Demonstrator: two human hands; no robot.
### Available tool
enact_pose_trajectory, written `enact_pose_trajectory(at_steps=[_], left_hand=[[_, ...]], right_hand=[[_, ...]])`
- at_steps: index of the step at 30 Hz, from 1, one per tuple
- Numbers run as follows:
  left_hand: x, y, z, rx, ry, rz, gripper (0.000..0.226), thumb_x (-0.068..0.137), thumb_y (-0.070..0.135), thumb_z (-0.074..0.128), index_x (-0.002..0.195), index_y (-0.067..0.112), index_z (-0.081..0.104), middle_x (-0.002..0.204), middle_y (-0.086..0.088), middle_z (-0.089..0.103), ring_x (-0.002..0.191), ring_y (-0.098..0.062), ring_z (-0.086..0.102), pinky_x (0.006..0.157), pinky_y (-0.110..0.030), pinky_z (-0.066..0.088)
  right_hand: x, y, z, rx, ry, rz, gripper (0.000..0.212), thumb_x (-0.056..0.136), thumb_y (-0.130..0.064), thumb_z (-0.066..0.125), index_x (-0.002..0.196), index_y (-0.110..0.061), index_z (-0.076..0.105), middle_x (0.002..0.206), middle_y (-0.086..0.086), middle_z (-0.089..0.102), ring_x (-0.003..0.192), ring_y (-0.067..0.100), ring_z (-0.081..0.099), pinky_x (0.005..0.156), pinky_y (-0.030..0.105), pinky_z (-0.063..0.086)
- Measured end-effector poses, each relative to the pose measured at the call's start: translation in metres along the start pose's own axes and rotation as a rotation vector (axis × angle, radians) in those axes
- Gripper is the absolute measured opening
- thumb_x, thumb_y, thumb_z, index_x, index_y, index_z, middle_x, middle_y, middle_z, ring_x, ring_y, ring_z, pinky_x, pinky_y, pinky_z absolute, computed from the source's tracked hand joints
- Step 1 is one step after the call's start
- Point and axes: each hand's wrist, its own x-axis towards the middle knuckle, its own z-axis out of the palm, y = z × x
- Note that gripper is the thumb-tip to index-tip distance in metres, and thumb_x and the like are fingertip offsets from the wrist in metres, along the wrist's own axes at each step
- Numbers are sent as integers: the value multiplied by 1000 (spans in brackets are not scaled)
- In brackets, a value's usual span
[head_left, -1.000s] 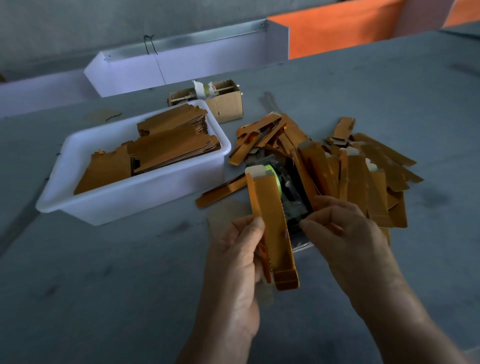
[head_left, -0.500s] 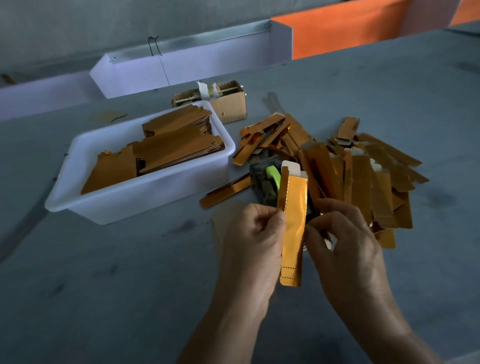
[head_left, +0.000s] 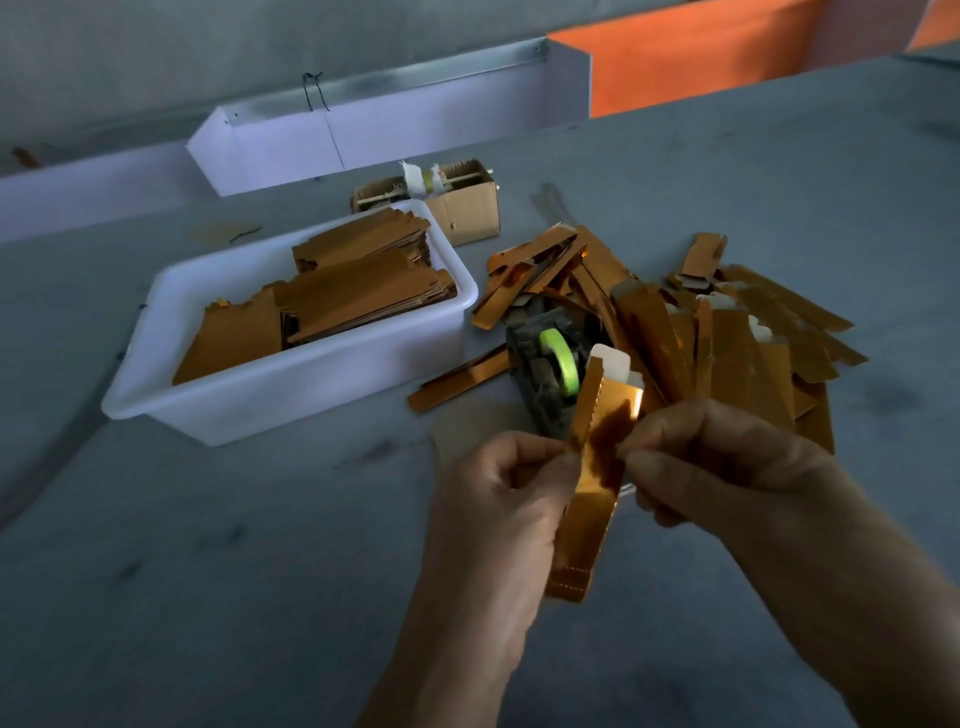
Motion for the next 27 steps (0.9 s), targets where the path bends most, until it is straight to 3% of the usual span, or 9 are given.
enact_pose_trajectory(at_steps=[2,4,7,12,15,20,22,24,27], left_hand=[[-1,-2,0,-32,-6,-30,9,83,22,68,77,18,73,71,0,73,66,-14,70,64,-31,58],[-3,-1,-1,-78,-36,-67,8,84,18,69,78,16,74,75,-3,75,71,-17,73,71,-34,60],[-2,1,-2,-101,-69,-70,8,84,14,69,77,15,74,74,-3,75,71,-17,73,69,-30,60],[-3,5,-3,-175,-135,-81,16,85,5,67,73,13,74,73,-5,75,70,-16,74,61,-21,57],[-5,8,-5,-201,-180,-84,18,86,0,64,75,11,74,76,-7,75,73,-18,74,63,-20,57],[-5,8,-9,-228,-238,-133,17,87,-2,60,83,7,74,82,-9,76,78,-20,74,70,-24,59],[-4,8,-10,-243,-264,-140,8,83,5,66,84,7,74,84,-9,76,80,-20,74,73,-27,59],[-5,6,-10,-240,-264,-128,15,74,18,72,85,7,73,83,-9,76,79,-20,74,73,-28,59],[-6,4,-7,-251,-201,-103,7,83,11,67,82,7,73,80,-9,75,75,-21,74,66,-24,58]], right_hand=[[1,3,4,-70,-16,-51,25,59,-44,60,77,-32,71,77,-1,67,68,7,60,59,17,49],[3,5,6,-146,-12,-83,12,70,-32,63,78,-34,71,78,-1,68,70,9,60,59,14,48],[2,9,6,-234,-3,-109,22,80,-18,63,83,-38,70,81,-8,68,76,7,60,61,14,48],[3,8,5,-335,14,-127,33,79,-15,65,97,-42,60,78,-13,67,73,3,63,60,12,48],[4,6,5,-349,66,-107,28,76,-20,68,90,-36,51,79,-14,70,69,3,66,54,16,49],[3,3,6,-361,99,-80,26,74,-22,70,88,-32,51,77,-16,69,68,3,65,54,21,48],[2,2,7,-387,97,-86,26,74,-21,70,87,-32,51,78,-18,68,68,0,64,53,18,48],[2,2,8,-419,99,-96,26,75,-21,71,87,-31,50,79,-20,66,68,-2,63,55,10,47],[2,2,11,-472,106,-107,28,76,-19,71,86,-31,49,80,-21,64,70,-3,62,58,7,46]])
